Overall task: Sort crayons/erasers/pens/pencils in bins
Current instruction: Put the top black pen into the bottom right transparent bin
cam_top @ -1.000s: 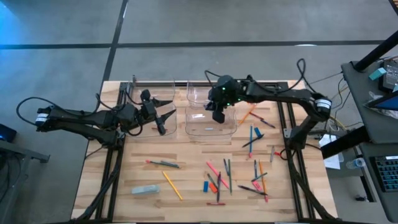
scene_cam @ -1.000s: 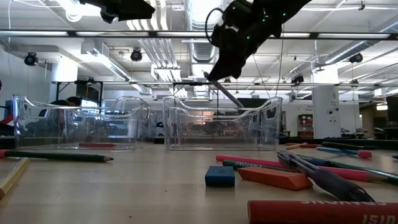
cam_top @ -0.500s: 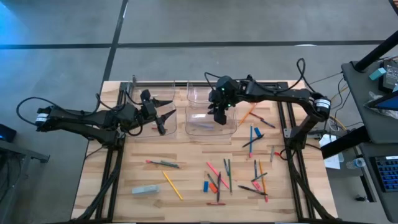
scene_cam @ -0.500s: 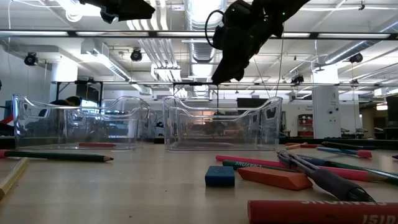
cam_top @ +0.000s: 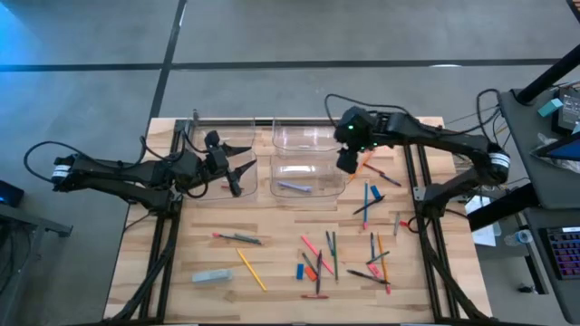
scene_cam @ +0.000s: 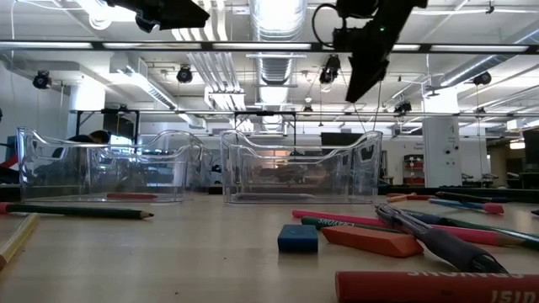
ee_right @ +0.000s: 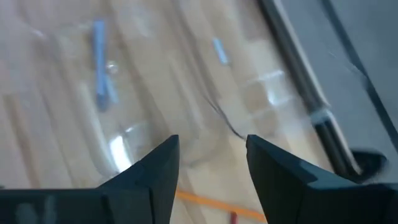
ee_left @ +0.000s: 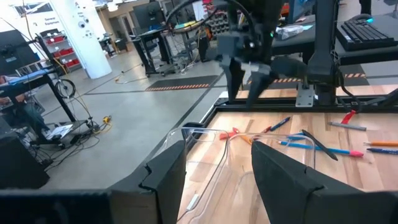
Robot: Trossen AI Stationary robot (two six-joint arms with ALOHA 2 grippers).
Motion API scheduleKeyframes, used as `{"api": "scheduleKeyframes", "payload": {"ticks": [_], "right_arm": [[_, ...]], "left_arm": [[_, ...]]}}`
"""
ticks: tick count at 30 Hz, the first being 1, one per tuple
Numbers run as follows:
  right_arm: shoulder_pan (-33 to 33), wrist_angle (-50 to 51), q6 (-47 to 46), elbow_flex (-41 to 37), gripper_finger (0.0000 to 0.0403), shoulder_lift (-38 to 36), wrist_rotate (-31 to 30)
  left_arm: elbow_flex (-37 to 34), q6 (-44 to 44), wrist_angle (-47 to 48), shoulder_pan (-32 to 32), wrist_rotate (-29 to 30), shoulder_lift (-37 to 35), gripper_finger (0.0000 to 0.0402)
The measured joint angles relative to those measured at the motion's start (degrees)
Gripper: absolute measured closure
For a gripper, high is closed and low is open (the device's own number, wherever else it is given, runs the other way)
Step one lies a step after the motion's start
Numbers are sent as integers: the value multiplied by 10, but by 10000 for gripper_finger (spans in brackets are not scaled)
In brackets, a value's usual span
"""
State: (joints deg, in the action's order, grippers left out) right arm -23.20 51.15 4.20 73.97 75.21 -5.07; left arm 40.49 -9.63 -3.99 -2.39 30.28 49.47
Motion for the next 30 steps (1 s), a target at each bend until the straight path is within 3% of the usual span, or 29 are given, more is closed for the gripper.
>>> {"api": "scheduleKeyframes", "payload": {"ticks": [10,14,20,30], "right_arm": [[-77,11,-66,-101,225,-70,-11],[-75,31,-21,-151,225,-80,63],[-20,47,-35,-208,239,-85,130],[102,50,-46,-252,243,-84,135]], "left_arm": [[0,2,0,0,0,0,235],[0,2,0,0,0,0,235],[0,2,0,0,0,0,235],[0,3,0,0,0,0,235]]}}
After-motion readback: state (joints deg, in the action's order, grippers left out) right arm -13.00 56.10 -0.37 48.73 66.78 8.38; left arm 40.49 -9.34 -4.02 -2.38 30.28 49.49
